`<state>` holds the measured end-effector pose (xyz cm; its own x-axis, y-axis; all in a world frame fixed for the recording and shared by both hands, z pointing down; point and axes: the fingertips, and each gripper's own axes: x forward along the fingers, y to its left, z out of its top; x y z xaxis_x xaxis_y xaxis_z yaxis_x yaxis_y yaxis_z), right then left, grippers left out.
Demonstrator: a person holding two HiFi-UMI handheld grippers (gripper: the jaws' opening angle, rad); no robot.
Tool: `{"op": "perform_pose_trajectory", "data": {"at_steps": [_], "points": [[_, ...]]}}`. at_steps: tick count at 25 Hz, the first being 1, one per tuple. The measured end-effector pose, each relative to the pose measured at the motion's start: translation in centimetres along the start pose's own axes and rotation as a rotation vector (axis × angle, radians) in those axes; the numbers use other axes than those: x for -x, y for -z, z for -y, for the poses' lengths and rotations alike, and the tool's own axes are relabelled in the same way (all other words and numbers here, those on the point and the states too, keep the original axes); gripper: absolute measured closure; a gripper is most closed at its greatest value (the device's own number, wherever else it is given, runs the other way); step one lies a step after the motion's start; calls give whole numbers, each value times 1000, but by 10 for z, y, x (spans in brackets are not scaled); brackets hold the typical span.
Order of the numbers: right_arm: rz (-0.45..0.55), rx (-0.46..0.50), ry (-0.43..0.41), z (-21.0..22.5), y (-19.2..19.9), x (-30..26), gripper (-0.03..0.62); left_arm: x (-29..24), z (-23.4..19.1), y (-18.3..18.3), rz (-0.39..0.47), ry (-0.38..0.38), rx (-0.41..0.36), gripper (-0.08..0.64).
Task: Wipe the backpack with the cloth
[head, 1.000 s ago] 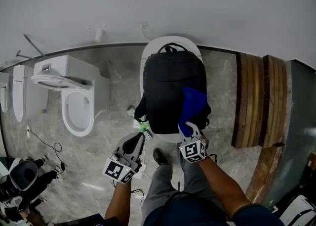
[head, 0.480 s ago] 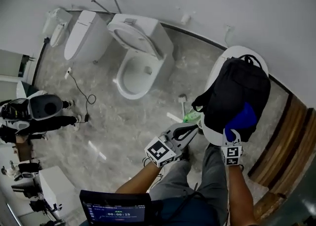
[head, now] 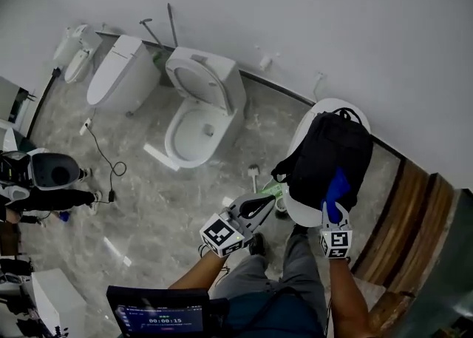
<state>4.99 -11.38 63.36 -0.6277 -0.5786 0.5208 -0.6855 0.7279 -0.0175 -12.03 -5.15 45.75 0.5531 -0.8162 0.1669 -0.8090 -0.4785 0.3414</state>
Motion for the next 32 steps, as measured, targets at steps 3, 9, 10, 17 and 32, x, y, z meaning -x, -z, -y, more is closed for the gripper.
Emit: {"op": "perform_pose_trajectory", "data": {"at_steps": [3, 9, 10, 17, 32], "points": [[110, 8, 38, -2, -55, 33, 569, 16, 8, -20, 34, 15, -7, 557], [322, 18, 79, -20, -163, 115, 569, 49, 29, -67, 80, 10, -77, 557], [357, 18, 86, -23, -179, 130, 569, 53, 34, -77, 86, 7, -97, 557], [546, 4, 196, -28, -265, 237, 569, 69, 75, -131, 145, 84, -155, 557], [617, 87, 264, -99, -289, 413, 569, 136, 193, -143, 163, 152, -226, 557]]}}
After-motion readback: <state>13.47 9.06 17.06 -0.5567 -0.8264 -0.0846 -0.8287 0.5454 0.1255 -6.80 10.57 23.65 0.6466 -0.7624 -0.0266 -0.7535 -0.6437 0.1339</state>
